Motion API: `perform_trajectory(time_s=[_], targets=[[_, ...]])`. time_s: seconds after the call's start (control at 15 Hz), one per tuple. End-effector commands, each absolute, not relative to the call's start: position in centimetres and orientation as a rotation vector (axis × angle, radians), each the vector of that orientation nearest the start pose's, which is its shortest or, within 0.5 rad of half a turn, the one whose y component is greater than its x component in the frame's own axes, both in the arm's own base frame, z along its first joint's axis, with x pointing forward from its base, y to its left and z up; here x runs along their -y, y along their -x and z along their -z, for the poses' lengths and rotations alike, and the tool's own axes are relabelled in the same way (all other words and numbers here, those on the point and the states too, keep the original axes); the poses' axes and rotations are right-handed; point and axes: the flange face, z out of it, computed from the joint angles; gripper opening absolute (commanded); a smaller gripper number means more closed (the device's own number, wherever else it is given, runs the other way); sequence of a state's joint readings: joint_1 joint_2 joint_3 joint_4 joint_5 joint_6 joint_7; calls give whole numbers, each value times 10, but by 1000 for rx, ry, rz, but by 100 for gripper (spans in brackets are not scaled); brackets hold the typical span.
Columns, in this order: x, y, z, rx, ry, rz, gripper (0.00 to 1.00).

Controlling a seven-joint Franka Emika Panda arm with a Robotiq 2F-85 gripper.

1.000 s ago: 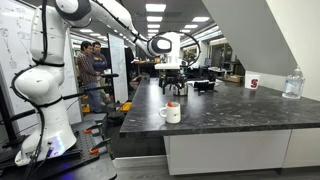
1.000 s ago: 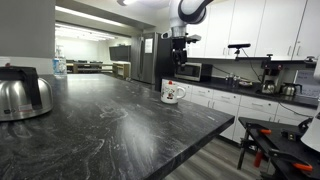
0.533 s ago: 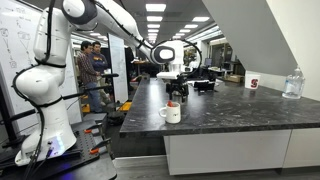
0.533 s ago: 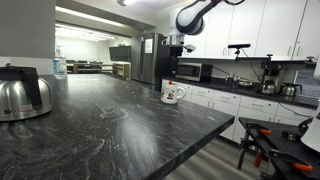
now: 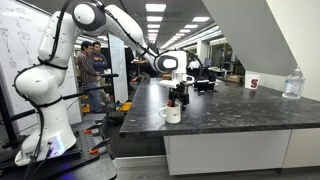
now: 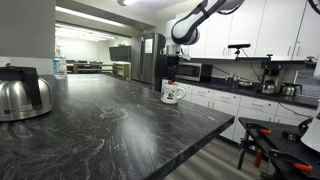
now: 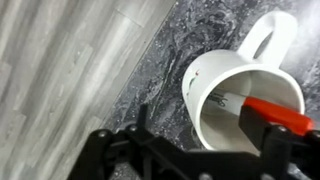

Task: Put the marker in the cup, then move the cup to the left and remove the marker from the cup

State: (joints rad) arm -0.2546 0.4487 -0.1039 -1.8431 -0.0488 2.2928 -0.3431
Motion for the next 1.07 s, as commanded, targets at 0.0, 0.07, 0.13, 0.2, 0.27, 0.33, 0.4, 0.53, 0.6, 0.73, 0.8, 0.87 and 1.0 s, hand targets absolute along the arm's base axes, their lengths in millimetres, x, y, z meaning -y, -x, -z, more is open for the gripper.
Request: perform_trajectory(time_s=[0.0,0.07,0.13,0.2,0.27,0.33,0.4,0.53,0.6,0.73,0.8,0.87,1.0], targets=[[226,-610,-283,-30,3206,-25,71],[227,-611,-281,-32,3204,-29,71],[227,-612,-279,-40,3209,-32,64],[227,-612,-278,-43,3209,-35,55],[226,-613,-276,-40,3207,-41,48],[226,-613,-275,-35,3209,-42,41],[226,-614,-274,-26,3208,-45,32],[224,-615,-273,-13,3207,-40,17],[223,-615,-274,-6,3207,-38,11],[219,-617,-277,18,3205,-22,0],[216,-617,-280,34,3200,-20,0],[213,-618,-283,42,3200,-9,0],[203,-618,-289,89,3201,3,2]])
